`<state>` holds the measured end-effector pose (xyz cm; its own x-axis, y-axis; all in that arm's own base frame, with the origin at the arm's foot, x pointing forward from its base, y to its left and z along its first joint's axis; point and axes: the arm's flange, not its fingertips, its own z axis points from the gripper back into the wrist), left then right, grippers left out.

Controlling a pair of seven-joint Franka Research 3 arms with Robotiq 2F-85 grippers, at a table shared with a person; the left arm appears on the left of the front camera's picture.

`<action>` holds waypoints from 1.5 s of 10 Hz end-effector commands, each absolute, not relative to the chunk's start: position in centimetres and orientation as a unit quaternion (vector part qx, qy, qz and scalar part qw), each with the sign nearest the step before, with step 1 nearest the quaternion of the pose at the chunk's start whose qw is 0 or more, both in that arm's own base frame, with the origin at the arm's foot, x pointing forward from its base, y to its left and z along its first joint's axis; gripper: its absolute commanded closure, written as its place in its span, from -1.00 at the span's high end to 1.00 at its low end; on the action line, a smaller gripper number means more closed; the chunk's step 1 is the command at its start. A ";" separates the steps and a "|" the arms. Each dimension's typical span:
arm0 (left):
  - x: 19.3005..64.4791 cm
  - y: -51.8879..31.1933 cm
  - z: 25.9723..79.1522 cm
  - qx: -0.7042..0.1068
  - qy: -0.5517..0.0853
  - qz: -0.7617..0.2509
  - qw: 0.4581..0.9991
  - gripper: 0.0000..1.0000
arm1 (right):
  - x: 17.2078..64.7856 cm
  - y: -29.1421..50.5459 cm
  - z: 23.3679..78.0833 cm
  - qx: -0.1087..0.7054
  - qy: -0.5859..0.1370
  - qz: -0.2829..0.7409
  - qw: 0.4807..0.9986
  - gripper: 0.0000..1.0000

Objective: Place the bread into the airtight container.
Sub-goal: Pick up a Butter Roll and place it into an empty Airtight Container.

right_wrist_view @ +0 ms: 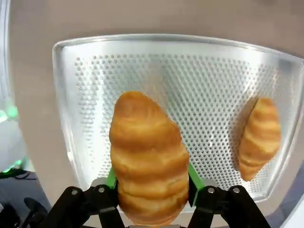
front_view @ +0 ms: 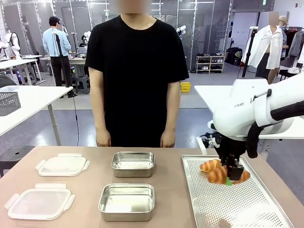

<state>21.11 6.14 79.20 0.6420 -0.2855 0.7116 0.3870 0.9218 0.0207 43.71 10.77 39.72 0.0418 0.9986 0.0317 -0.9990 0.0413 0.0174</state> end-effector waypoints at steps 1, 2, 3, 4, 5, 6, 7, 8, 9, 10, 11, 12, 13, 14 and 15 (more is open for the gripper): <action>21.2 6.1 79.5 -0.065 -0.380 -0.187 0.903 1.00 | 42.6 16.5 41.8 0.025 0.014 0.684 0.729 0.16; 21.2 6.1 79.5 -0.065 -0.380 -0.187 0.903 1.00 | 42.4 19.6 42.7 0.024 0.010 0.680 0.733 0.16; 21.2 6.1 79.5 -0.065 -0.380 -0.187 0.903 1.00 | 42.0 22.7 42.9 0.020 0.013 0.673 0.739 0.16; 21.2 6.1 79.5 -0.065 -0.380 -0.187 0.903 1.00 | 41.7 25.8 42.8 0.016 0.014 0.672 0.740 0.16; 21.2 6.1 79.5 -0.065 -0.380 -0.187 0.903 1.00 | 41.2 29.2 42.5 0.011 0.011 0.678 0.735 0.16; 21.2 6.1 79.5 -0.065 -0.380 -0.187 0.903 1.00 | 40.7 31.8 42.3 0.011 0.008 0.683 0.730 0.16; 21.2 6.1 79.5 -0.065 -0.380 -0.187 0.903 1.00 | 40.4 34.2 41.7 0.019 0.001 0.683 0.731 0.16; 21.2 6.1 79.5 -0.065 -0.380 -0.187 0.903 1.00 | 40.1 36.2 40.9 0.025 0.000 0.683 0.730 0.16; 21.2 6.1 79.5 -0.065 -0.380 -0.187 0.903 1.00 | 39.8 38.2 39.4 0.010 0.015 0.689 0.725 0.16; 21.2 6.1 79.5 -0.065 -0.380 -0.187 0.903 1.00 | 39.7 39.5 38.6 0.010 0.011 0.685 0.729 0.16; 21.2 6.1 79.5 -0.065 -0.380 -0.187 0.903 1.00 | 39.7 40.6 38.2 0.009 -0.003 0.676 0.737 0.16; 21.2 6.1 79.5 -0.065 -0.380 -0.187 0.903 1.00 | 39.8 41.6 37.9 0.016 0.001 0.672 0.741 0.16; 21.2 6.1 79.5 -0.065 -0.380 -0.187 0.903 1.00 | 39.9 42.7 37.4 0.025 0.007 0.667 0.745 0.16; 21.2 6.1 79.5 -0.065 -0.380 -0.187 0.903 1.00 | 40.1 43.3 37.4 0.026 0.006 0.662 0.749 0.16; 21.2 6.1 79.5 -0.065 -0.380 -0.187 0.903 1.00 | 40.4 43.7 37.4 0.039 0.005 0.656 0.754 0.16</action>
<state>21.10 6.15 79.22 0.6418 -0.2854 0.7118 0.3870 0.9219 0.0207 40.10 42.61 37.21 0.1023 0.9937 0.0466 -0.9928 0.0991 0.0676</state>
